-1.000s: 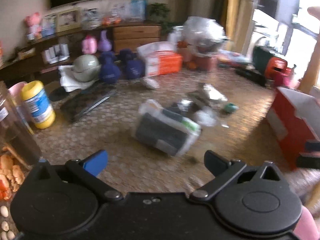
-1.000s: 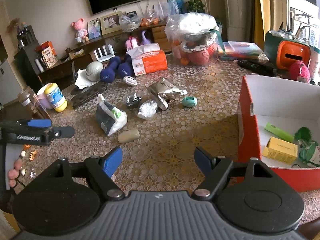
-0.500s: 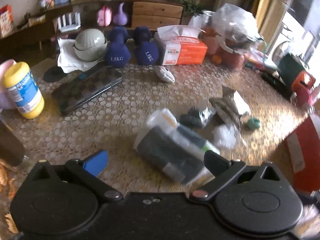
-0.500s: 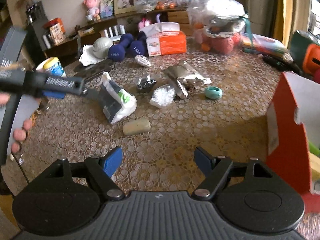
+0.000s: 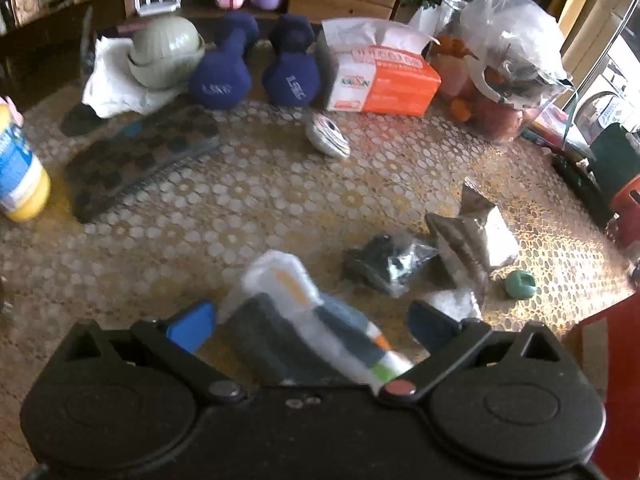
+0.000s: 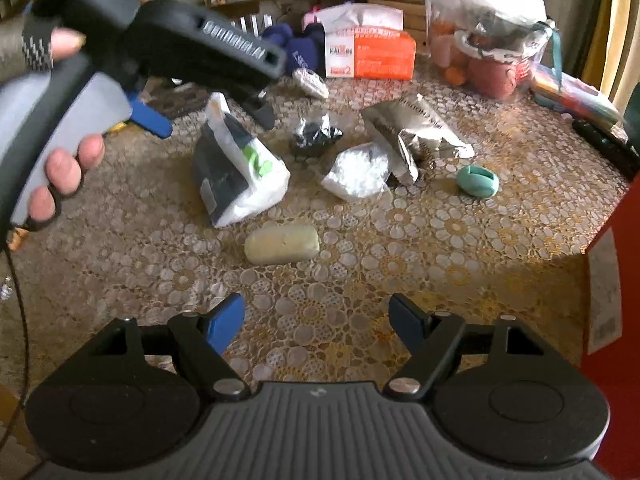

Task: Organize objects
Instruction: 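Grasp the white-and-green bag package with the left tool while the right tool grasps the beige soap bar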

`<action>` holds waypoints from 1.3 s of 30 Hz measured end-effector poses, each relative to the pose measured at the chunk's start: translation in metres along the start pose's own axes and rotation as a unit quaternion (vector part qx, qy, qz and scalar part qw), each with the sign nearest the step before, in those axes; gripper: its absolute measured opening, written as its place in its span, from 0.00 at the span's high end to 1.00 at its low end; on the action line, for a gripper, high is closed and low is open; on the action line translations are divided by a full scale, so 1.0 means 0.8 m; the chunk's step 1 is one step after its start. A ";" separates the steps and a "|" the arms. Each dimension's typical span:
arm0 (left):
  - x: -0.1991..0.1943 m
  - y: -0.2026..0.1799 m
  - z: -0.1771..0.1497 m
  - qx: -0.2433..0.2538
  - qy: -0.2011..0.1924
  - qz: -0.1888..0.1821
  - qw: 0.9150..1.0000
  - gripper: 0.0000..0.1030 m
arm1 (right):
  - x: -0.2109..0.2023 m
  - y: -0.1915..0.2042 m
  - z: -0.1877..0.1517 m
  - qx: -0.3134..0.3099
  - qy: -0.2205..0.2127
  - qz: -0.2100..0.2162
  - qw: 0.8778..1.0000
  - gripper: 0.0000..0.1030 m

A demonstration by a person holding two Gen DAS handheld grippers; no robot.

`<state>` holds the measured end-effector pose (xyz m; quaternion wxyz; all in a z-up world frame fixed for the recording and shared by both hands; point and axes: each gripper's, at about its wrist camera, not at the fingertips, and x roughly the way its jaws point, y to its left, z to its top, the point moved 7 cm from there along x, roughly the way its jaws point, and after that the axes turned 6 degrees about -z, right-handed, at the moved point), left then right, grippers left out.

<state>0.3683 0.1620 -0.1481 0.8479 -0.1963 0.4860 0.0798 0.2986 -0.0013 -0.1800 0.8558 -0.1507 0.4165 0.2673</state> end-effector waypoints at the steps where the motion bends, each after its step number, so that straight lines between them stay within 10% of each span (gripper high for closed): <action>1: 0.002 -0.003 -0.001 0.003 0.003 0.003 1.000 0.01 | 0.003 0.000 0.001 0.001 0.000 0.002 1.000 0.23; 18: 0.035 0.017 -0.022 0.012 0.042 0.022 0.999 0.02 | 0.045 0.024 0.024 -0.029 -0.013 0.004 0.999 0.23; 27: 0.026 0.012 -0.032 0.027 0.032 0.000 0.999 0.22 | 0.048 0.029 0.027 -0.029 -0.023 0.005 0.999 0.24; 39: 0.010 0.000 -0.049 0.034 0.034 -0.047 0.998 0.51 | 0.036 0.034 0.023 -0.029 -0.021 0.002 0.999 0.53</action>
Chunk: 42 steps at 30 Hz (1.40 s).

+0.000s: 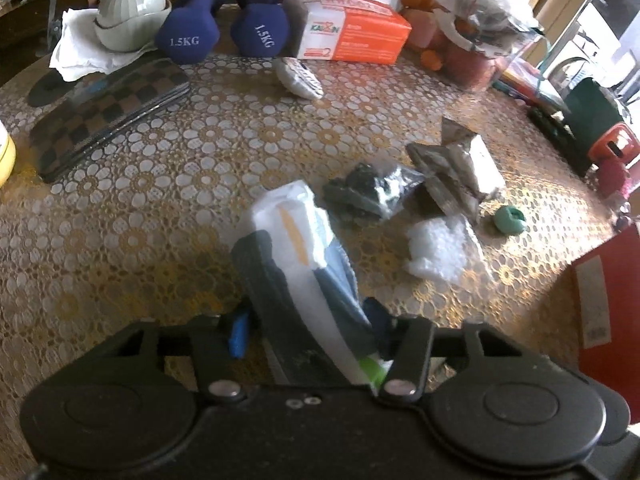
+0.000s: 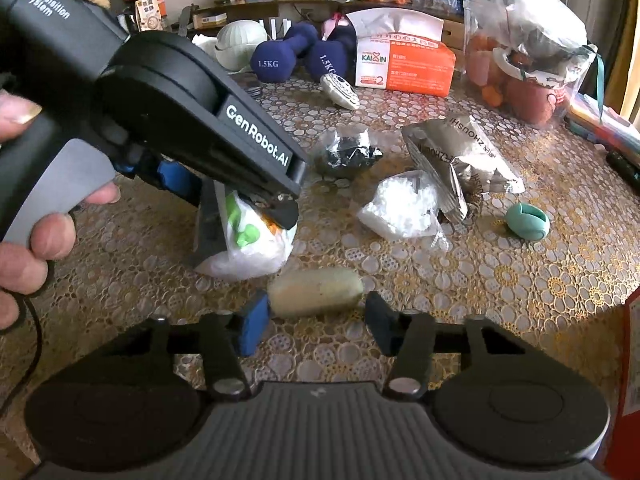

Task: Organize objects
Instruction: 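Grasp the white-and-green bag package with the left tool while the right tool grasps the beige soap bar, then carry the bag package and soap bar with both tools over the shoebox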

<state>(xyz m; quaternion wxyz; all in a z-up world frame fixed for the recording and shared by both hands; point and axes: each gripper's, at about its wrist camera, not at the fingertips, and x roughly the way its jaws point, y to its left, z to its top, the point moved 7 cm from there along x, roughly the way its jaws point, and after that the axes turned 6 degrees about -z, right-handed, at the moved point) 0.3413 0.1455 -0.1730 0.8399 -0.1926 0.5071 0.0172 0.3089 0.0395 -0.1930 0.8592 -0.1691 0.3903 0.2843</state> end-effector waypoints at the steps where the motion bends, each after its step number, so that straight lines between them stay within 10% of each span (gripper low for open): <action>1: -0.002 0.000 -0.002 0.000 0.000 -0.002 1.000 0.53 | -0.001 -0.002 -0.001 0.002 0.000 -0.003 1.000 0.53; 25: -0.101 -0.088 -0.056 0.116 0.002 -0.072 0.991 0.58 | -0.174 -0.084 -0.032 0.079 -0.064 -0.029 0.994 0.54; 42: -0.155 -0.250 -0.090 0.224 -0.001 -0.131 0.966 0.57 | -0.315 -0.214 -0.090 0.156 -0.110 -0.097 0.977 0.54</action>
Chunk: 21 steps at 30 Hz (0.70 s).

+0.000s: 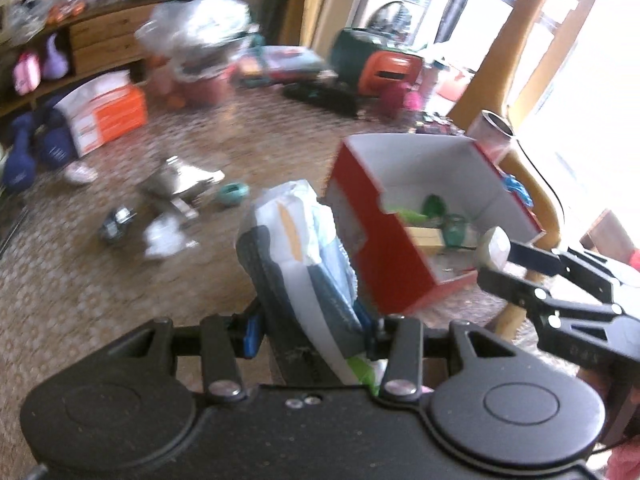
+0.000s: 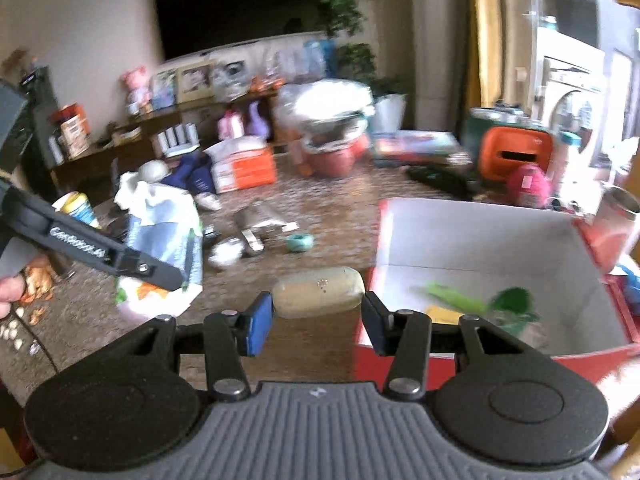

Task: Organize objects
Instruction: 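Carry the bag package and soap bar with both tools over the shoebox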

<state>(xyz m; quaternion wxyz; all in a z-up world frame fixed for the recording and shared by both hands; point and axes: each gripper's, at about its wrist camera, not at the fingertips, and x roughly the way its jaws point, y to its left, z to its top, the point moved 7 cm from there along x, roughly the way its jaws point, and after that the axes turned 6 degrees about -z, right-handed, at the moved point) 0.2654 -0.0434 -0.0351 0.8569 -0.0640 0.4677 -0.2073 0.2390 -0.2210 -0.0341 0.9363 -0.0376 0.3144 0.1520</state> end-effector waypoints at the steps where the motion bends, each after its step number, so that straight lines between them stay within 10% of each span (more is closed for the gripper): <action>1: 0.003 -0.009 0.002 0.006 0.001 -0.002 1.000 0.57 | -0.004 -0.012 0.000 0.004 -0.002 -0.009 1.000 0.54; 21: 0.094 -0.150 0.093 0.081 0.014 0.018 0.996 0.56 | 0.011 -0.192 -0.011 0.067 0.005 -0.099 0.993 0.54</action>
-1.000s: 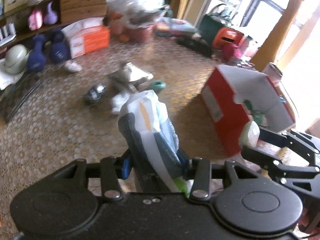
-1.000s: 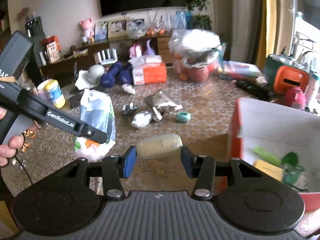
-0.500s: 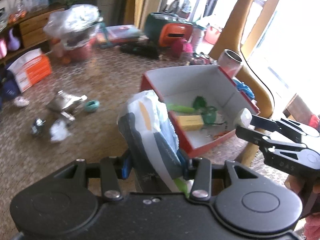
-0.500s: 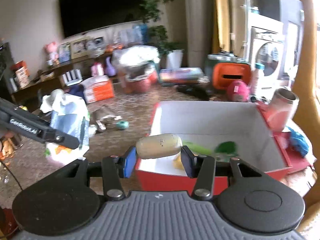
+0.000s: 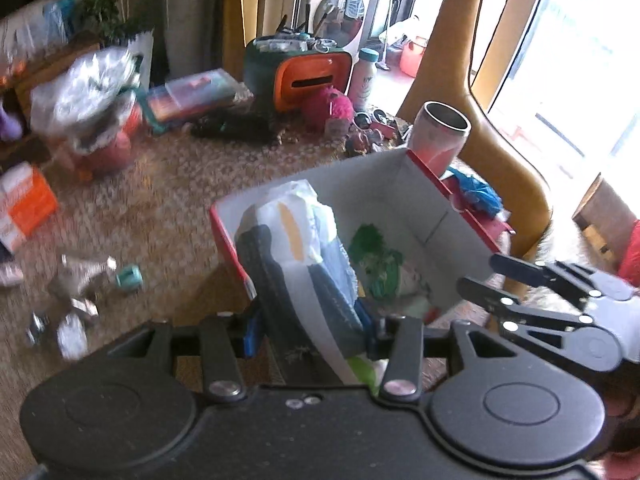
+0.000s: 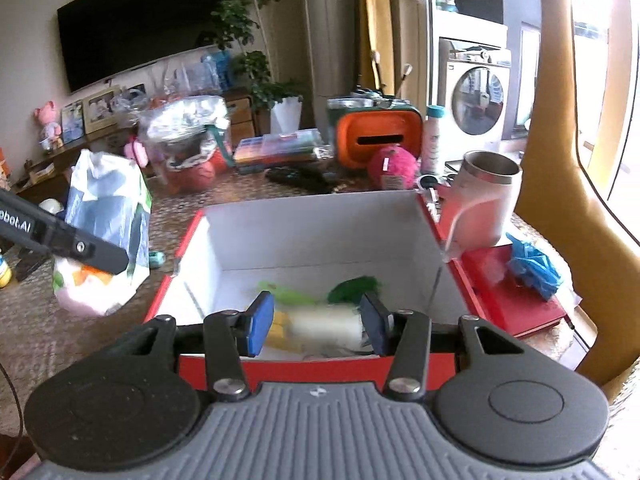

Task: Organize objects
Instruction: 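Carry the bag package and soap bar with both tools over the shoebox, then lower both tools into the shoebox and open them, releasing package and soap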

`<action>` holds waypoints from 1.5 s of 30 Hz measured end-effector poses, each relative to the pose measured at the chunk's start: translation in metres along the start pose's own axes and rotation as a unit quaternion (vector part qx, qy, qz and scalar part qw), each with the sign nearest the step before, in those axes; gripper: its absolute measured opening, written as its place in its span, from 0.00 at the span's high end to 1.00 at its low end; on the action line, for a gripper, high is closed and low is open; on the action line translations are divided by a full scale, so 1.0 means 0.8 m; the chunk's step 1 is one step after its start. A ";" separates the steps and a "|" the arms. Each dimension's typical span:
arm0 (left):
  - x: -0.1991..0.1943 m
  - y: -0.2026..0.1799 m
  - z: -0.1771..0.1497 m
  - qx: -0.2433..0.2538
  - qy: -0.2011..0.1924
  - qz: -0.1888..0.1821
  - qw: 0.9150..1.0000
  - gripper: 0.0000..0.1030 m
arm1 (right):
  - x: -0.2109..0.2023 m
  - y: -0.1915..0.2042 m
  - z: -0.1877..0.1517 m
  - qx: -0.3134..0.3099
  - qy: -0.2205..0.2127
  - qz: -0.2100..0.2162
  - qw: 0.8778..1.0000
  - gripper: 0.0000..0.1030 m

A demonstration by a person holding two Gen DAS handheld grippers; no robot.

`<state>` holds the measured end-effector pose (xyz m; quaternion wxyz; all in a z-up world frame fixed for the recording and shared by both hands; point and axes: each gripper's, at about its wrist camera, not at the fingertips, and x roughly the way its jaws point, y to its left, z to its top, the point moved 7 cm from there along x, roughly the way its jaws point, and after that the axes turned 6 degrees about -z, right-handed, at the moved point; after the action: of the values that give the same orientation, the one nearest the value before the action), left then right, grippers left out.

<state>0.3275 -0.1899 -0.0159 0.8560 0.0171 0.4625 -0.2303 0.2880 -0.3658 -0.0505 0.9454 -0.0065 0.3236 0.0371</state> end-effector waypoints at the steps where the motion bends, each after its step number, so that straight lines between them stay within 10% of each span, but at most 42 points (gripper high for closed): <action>1: 0.008 -0.002 0.005 0.002 0.001 0.005 1.000 0.56 | 0.003 -0.003 0.003 -0.001 -0.001 0.000 1.000 0.54; 24: 0.207 -0.022 0.022 0.014 0.123 0.041 0.991 0.56 | 0.066 -0.028 -0.008 -0.022 0.049 0.005 0.999 0.54; 33: 0.227 -0.019 0.015 -0.001 0.138 0.034 0.990 0.45 | 0.081 -0.023 -0.019 -0.029 0.070 0.008 0.997 0.54; 38: 0.223 -0.022 0.016 -0.004 0.131 0.032 0.991 0.23 | 0.090 -0.025 -0.024 -0.021 0.084 0.009 0.996 0.54; 45: 0.199 -0.025 0.020 -0.006 0.111 0.022 0.994 0.22 | 0.090 -0.031 -0.025 -0.007 0.090 0.010 0.996 0.54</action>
<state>0.4063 -0.2718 -0.1307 0.8045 0.0476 0.5554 -0.2051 0.3343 -0.3863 -0.1109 0.9120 -0.0132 0.4072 0.0479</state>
